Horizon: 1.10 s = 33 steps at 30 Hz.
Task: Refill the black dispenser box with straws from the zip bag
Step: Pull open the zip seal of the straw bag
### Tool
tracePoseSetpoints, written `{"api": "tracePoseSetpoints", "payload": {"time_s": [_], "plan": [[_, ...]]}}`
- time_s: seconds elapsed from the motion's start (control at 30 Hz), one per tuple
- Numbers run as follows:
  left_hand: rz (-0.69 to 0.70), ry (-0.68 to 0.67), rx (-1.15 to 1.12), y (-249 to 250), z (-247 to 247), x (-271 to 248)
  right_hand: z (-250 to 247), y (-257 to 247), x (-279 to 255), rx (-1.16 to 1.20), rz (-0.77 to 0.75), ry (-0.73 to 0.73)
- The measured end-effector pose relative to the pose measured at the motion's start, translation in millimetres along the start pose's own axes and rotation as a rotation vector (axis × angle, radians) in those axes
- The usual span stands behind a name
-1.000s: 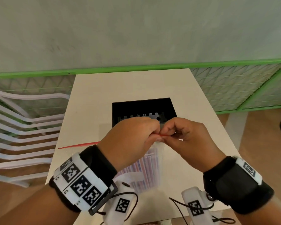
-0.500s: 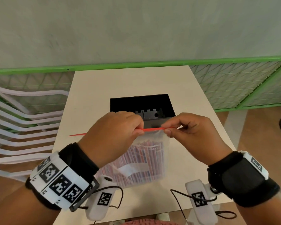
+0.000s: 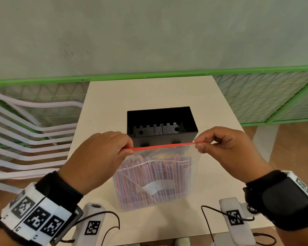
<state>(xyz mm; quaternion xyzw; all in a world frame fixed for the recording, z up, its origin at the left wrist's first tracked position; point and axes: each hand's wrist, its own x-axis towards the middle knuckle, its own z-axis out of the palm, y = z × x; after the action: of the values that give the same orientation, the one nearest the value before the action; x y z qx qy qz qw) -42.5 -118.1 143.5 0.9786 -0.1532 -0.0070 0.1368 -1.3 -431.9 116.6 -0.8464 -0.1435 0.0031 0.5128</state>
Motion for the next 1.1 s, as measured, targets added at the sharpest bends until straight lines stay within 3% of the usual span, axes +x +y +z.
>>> {"api": "tracePoseSetpoints", "payload": {"time_s": [0.3,0.47,0.53,0.63,0.83,1.0,1.1], "plan": [[-0.122,0.046,-0.013,-30,-11,-21,-20,14,-1,-0.032,0.024,0.021],[-0.125,0.073,-0.13,-19,-1,-19,-12,0,2,-0.272,-0.206,-0.091],[-0.136,0.105,-0.222,-16,4,-20,-4,-4,7,-0.326,-0.238,-0.191],[-0.122,0.17,-0.293,-16,9,-21,8,-4,11,-0.371,-0.293,-0.214],[-0.004,0.107,-0.282,-11,20,-30,17,-5,7,-0.17,-0.244,-0.262],[-0.116,0.198,-0.331,-7,16,-37,10,-4,-5,0.013,-0.095,-0.265],[-0.135,0.229,-0.404,4,17,-41,16,-3,-10,0.109,-0.098,-0.249]]}}
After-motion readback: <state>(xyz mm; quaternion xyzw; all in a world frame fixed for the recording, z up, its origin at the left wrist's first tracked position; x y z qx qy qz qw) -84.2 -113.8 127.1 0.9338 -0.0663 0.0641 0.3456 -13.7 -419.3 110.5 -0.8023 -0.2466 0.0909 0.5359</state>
